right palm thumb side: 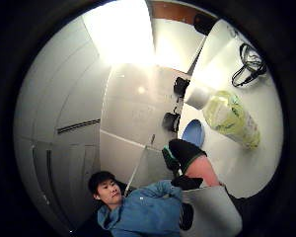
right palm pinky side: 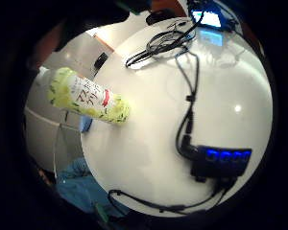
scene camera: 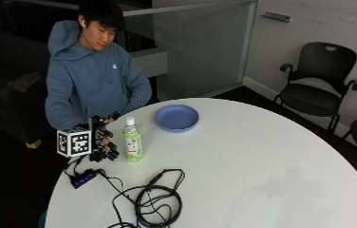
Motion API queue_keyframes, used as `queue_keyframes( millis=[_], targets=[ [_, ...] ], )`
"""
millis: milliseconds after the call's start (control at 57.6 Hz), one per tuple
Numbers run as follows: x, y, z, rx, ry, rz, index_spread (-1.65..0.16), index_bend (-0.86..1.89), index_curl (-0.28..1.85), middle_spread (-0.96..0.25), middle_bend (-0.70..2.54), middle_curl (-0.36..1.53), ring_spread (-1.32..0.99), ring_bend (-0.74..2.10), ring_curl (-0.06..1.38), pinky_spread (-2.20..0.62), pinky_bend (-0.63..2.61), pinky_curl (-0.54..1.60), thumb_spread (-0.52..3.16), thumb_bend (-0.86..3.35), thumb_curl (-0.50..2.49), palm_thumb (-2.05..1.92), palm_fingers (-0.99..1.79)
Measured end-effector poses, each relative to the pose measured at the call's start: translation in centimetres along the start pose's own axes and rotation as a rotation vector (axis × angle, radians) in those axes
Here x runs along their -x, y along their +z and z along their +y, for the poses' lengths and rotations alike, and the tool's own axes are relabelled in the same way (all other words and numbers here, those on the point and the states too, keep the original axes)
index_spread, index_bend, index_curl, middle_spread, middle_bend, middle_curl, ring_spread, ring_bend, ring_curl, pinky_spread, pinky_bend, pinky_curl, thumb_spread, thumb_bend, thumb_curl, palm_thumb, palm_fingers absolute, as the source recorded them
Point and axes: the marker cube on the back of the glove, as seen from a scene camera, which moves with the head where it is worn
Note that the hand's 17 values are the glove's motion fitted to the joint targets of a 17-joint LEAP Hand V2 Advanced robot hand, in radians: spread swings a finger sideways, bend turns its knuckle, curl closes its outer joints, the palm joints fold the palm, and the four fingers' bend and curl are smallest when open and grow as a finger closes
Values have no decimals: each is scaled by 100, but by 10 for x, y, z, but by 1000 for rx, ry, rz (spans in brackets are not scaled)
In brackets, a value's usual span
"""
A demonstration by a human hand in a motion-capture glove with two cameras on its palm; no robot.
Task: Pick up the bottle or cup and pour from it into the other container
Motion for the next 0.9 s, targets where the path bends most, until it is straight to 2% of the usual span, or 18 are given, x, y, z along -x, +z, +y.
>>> queue_keyframes(
  millis=[243, 347, 451, 555, 607, 659, 729, 816, 902],
  targets=[
    [-12, 50, -15, 55, -10, -113, -38, 11, 16, 14, 19, 29, 25, 64, 31, 31, 88, 32, 87, -3, 37, 63, -1],
    [-15, 70, -20, -16, -46, -173, -37, 12, 16, 15, 20, 30, 24, 65, 31, 31, 89, 31, 84, -2, 38, 66, 5],
    [-20, 90, -20, -117, -76, -224, -30, 14, 18, 14, 27, 32, 20, 68, 30, 27, 86, 29, 83, -2, 38, 69, 36],
    [-19, 98, -27, -187, -72, -216, -23, 13, 20, 12, 33, 35, 14, 67, 31, 23, 82, 29, 82, 0, 39, 77, 56],
    [-17, 103, -29, -221, -76, -219, -18, 16, 22, 9, 44, 38, 6, 65, 30, 13, 76, 27, 79, 3, 42, 88, 82],
    [-15, 106, -33, -239, -101, -206, -15, 16, 24, 7, 47, 40, 1, 63, 31, 8, 70, 26, 77, 3, 45, 92, 91],
    [-12, 112, -45, -344, -172, -179, -14, 15, 26, 3, 45, 41, -6, 63, 33, 1, 66, 26, 69, 3, 49, 98, 101],
    [-4, 125, -35, -181, -100, -144, -13, 13, 28, -1, 41, 42, -11, 61, 36, -7, 66, 28, 57, -1, 53, 101, 107],
    [11, 133, -41, -119, -110, -104, -12, 12, 29, -2, 40, 44, -13, 59, 37, -12, 66, 30, 48, -3, 57, 102, 110]
  ],
)
